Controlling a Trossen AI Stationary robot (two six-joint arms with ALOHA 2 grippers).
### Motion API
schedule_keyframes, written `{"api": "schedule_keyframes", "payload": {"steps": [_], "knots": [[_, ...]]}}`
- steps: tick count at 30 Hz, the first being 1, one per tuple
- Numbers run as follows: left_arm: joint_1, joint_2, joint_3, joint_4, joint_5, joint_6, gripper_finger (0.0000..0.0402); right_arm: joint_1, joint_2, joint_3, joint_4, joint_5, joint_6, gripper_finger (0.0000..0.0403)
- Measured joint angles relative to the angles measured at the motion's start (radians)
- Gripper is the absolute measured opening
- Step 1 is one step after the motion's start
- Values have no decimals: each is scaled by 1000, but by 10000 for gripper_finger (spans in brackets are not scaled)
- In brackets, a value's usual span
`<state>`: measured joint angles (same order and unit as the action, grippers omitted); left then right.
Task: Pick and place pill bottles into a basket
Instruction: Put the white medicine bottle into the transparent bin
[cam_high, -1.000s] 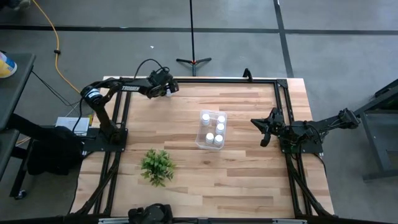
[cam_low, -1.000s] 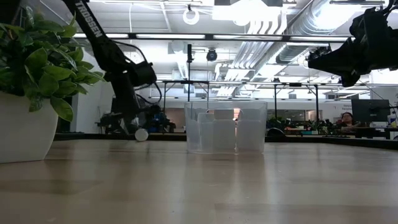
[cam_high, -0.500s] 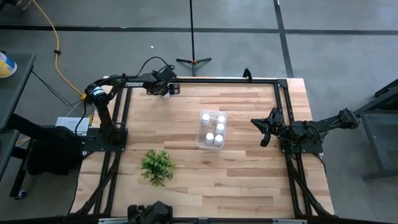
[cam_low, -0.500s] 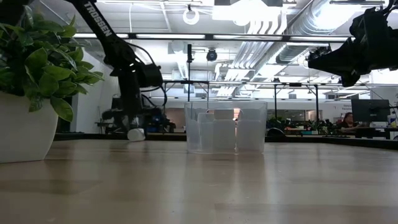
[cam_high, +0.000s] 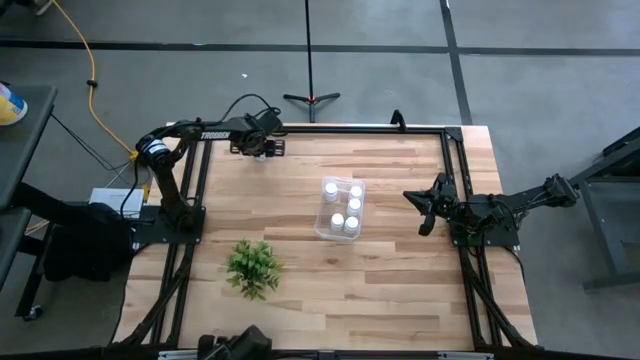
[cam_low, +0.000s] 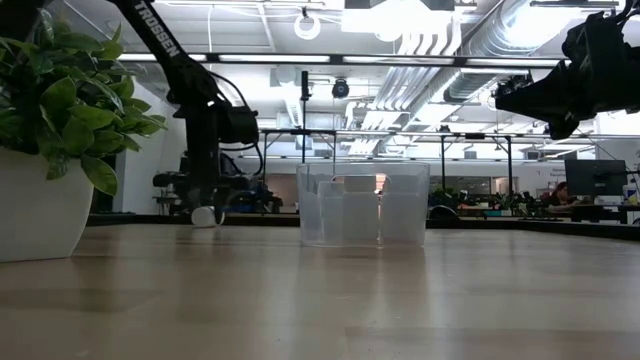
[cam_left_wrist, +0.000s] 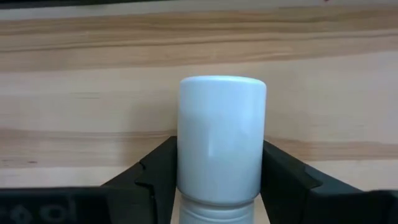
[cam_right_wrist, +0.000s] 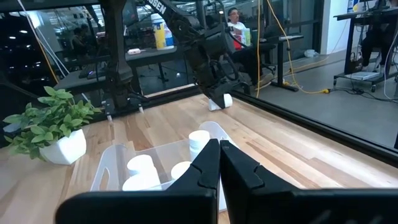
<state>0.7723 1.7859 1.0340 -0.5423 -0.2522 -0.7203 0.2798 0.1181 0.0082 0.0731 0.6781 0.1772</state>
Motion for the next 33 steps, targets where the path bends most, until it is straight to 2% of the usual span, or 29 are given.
{"api": "schedule_keyframes", "payload": {"steps": [5, 13, 20, 25, 29, 33], "knots": [[0, 0, 0, -15, 12, 43, 214, 0, 0, 0, 0, -1, 3, 1], [-1, -30, -3, -51, 123, 150, 213, 0, 0, 0, 0, -4, 5, 1], [-1, -118, -5, -72, 175, 299, 213, 0, 0, 0, 0, -4, 1, 1], [-2, -199, -5, -79, 269, 344, 213, 0, 0, 0, 0, -4, -2, 1], [-54, -257, -5, -84, 360, 403, 213, 0, 0, 0, 0, -4, -2, 2], [-150, -292, 20, -101, 374, 429, 213, 0, 0, 0, 0, -4, -2, 1]]}}
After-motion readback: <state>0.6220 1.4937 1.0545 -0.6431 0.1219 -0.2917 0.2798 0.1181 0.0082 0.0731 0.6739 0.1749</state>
